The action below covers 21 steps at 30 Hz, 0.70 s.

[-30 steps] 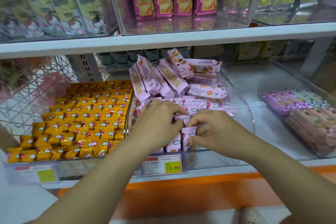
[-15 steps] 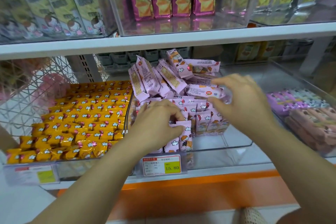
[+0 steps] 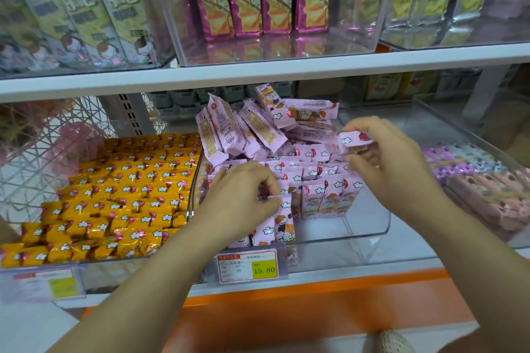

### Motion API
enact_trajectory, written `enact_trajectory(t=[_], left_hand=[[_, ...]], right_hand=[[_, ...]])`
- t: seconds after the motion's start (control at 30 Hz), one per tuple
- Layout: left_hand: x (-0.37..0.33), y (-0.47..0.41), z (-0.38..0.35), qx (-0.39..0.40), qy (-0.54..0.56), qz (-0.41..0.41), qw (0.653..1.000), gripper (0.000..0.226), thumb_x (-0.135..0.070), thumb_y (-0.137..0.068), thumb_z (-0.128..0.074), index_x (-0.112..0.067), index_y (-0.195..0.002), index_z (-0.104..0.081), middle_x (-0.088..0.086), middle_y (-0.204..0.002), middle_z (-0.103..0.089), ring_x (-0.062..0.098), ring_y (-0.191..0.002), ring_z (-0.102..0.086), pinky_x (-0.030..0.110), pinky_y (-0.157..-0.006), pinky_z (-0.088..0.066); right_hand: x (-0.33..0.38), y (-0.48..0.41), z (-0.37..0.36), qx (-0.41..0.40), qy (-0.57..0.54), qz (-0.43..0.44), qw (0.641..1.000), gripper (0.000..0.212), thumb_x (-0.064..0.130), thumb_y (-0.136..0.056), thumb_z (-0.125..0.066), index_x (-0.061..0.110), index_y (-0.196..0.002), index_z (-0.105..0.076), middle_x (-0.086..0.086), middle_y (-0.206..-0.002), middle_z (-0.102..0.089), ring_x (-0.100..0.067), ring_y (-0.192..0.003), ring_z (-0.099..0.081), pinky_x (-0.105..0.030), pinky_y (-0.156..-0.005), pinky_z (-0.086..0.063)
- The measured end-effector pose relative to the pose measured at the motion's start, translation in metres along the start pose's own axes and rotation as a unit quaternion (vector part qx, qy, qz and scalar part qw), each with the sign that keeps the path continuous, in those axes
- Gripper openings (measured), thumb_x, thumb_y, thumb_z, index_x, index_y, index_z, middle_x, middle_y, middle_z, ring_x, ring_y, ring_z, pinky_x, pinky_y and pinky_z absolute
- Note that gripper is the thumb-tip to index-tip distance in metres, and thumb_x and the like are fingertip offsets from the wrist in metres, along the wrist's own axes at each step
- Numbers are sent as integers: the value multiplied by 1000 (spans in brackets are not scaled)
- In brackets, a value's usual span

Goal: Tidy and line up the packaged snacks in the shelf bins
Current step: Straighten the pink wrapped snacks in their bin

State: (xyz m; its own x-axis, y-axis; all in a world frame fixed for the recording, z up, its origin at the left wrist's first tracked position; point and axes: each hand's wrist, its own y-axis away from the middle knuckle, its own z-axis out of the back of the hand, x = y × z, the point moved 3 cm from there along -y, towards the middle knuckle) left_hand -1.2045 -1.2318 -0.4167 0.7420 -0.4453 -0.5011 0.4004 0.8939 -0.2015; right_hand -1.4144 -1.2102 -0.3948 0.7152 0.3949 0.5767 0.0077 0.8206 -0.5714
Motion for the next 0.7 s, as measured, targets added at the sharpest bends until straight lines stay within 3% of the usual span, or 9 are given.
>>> enact_trajectory(t=[0.07, 0.13, 0.23, 0.3, 0.37, 0.4, 0.53, 0.63, 0.7], left_hand=[[0, 0, 0, 1, -4, 0, 1000, 25, -26, -81, -69, -36, -66, -52, -14, -103, -60, 9, -107, -54, 44, -104, -34], [0, 1, 0, 1, -3, 1, 1000, 26, -26, -81, -69, -36, -65, -51, -15, -101, -59, 8, -106, -54, 44, -104, -34], [0, 1, 1, 0, -2, 5, 1000, 26, -26, -81, -69, -37, -65, -52, -13, -103, -61, 9, -107, -54, 43, -105, -33], [0, 1, 1, 3, 3, 9, 1000, 24, -26, -82, -69, -36, -66, -53, -12, -104, -61, 9, -106, -54, 43, -104, -33], [0, 0, 1, 5, 8, 12, 1000, 24, -25, -81, -69, -35, -66, -53, -12, -103, -61, 10, -105, -55, 44, -103, -34], [0, 0, 1, 4, 10, 12, 1000, 24, -25, -81, -70, -35, -66, -53, -12, -101, -60, 10, -104, -55, 44, -103, -34], [0, 1, 1, 7, 18, 11, 1000, 22, -27, -82, -69, -35, -66, -55, -12, -102, -61, 9, -105, -55, 45, -105, -33], [1, -1, 1, 8, 25, 11, 1000, 24, -26, -81, -70, -35, -66, -54, -12, -106, -61, 10, -108, -55, 46, -104, -35], [2, -1, 1, 7, 24, 10, 1000, 25, -24, -82, -69, -36, -66, -54, -13, -104, -60, 11, -108, -54, 45, -103, -35]], right_hand=[[8, 6, 8, 14, -65, 12, 998, 53, -9, -84, -58, 42, -94, -50, 21, -111, -48, -8, -86, -65, -21, -74, -53], [8, 10, 14, 38, -108, 15, 993, 53, -9, -81, -62, 42, -91, -54, 26, -116, -47, -6, -100, -61, -26, -78, -54], [6, 13, 19, 66, -155, -9, 986, 25, 23, -76, -73, 38, -87, -55, 8, -112, -54, -16, -105, -57, -46, -84, -52], [6, 14, 22, 52, -144, -27, 988, 19, 43, -77, -72, 36, -87, -56, 11, -100, -58, -19, -98, -57, -45, -82, -50], [6, 14, 24, 45, -132, -25, 990, 17, 35, -82, -68, 41, -93, -56, 22, -99, -59, -6, -96, -58, -28, -80, -50], [8, 14, 24, 48, -131, -21, 990, 28, 26, -82, -67, 44, -100, -54, 25, -101, -59, -2, -98, -58, -22, -81, -49], [16, 15, 18, 97, -146, -24, 984, 46, 13, -79, -70, 41, -108, -49, 14, -107, -57, -11, -98, -59, -28, -81, -53], [22, 17, 9, 147, -169, -33, 974, 51, 8, -78, -72, 42, -108, -49, 18, -105, -53, -16, -78, -59, -36, -77, -54], [24, 19, 5, 170, -191, -44, 966, 48, 7, -78, -72, 41, -105, -51, 27, -97, -52, -11, -64, -55, -35, -74, -53]])
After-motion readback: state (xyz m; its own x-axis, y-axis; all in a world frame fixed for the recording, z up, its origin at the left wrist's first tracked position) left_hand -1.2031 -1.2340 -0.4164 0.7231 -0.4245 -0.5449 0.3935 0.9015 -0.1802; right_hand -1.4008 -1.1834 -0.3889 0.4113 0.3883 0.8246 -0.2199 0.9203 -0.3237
